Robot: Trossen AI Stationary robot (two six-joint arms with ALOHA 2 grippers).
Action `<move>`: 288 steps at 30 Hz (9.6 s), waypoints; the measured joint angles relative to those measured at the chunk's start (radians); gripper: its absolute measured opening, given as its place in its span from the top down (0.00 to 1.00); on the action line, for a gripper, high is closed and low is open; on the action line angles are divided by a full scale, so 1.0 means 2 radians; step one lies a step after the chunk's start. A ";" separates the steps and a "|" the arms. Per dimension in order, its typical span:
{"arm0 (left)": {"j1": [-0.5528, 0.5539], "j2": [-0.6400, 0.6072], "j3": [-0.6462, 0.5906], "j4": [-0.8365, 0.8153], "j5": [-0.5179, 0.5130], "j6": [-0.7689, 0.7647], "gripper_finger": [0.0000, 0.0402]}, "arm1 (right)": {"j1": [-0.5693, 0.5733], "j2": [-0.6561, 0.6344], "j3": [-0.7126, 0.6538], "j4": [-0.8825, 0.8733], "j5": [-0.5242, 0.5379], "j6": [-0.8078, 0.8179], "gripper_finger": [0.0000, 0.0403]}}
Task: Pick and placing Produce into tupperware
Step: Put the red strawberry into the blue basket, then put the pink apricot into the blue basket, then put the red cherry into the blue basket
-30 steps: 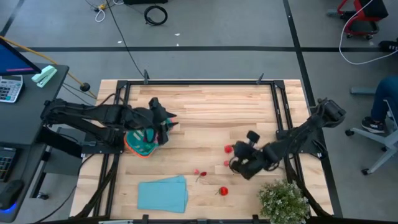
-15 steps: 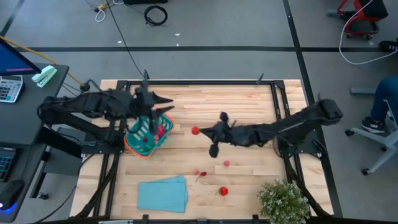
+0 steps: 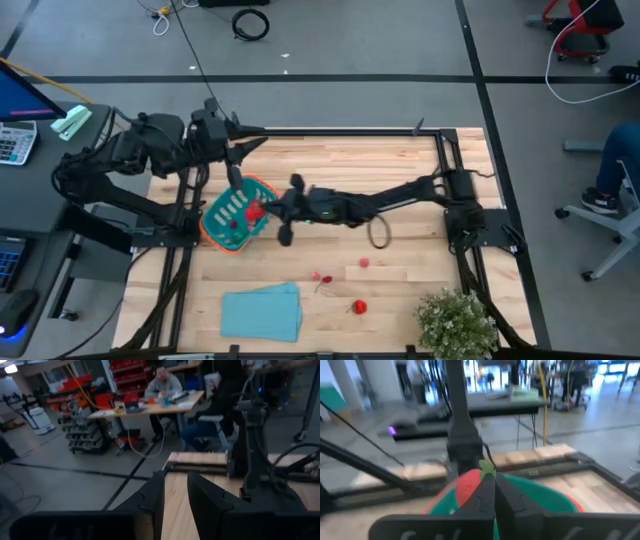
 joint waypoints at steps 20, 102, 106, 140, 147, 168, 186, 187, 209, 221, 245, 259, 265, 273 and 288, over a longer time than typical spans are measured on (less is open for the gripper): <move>0.006 0.000 0.000 -0.106 0.000 -0.053 0.85 | -0.051 0.121 0.174 -0.194 -0.052 -0.006 0.87; -0.156 0.304 -0.162 -0.037 0.063 -0.225 0.92 | 0.220 -0.318 -0.169 -0.629 0.116 0.260 0.70; -0.155 0.233 -0.162 -0.206 -0.029 -0.293 0.92 | 0.220 -0.318 -0.169 -0.629 0.116 0.260 0.70; -0.102 -0.016 -0.391 -0.182 0.000 -0.422 0.44 | 0.209 -0.306 -0.169 -0.622 0.119 0.213 0.69; -0.093 -0.016 -0.329 -0.121 -0.001 -0.341 0.40 | 0.208 -0.235 -0.169 -0.622 0.074 0.242 0.61; -0.093 -0.011 -0.301 -0.001 0.000 -0.208 0.48 | 0.195 -0.098 -0.168 -0.584 0.011 0.256 0.42; -0.093 -0.011 -0.301 0.002 0.000 -0.207 0.56 | 0.149 -0.103 -0.169 -0.534 0.030 0.214 0.89; -0.093 -0.011 -0.301 0.002 -0.002 -0.207 0.56 | 0.143 -0.104 -0.168 -0.525 0.040 0.199 0.92; -0.085 -0.013 -0.118 -0.013 -0.189 -0.069 0.70 | -0.008 0.023 0.032 -0.075 -0.032 0.020 0.88; -0.033 -0.014 -0.065 -0.055 -0.190 -0.040 0.70 | -0.034 0.188 0.275 -0.254 -0.052 -0.005 0.81; -0.014 0.006 -0.090 -0.211 -0.056 -0.131 0.68 | -0.028 -0.063 0.279 -0.902 -0.016 0.055 0.56; -0.080 0.199 -0.226 0.028 0.070 -0.154 0.46 | 0.117 -0.312 0.059 -0.880 0.267 0.284 0.59; -0.117 0.292 -0.226 0.135 0.083 -0.186 0.44 | 0.148 -0.357 -0.030 -0.878 0.278 0.384 0.59; -0.153 0.343 -0.226 0.246 0.141 -0.257 0.45 | 0.170 -0.357 -0.116 -0.864 0.277 0.457 0.59; -0.189 0.414 -0.226 0.301 0.102 -0.293 0.48 | 0.172 -0.355 -0.159 -0.793 0.275 0.471 0.59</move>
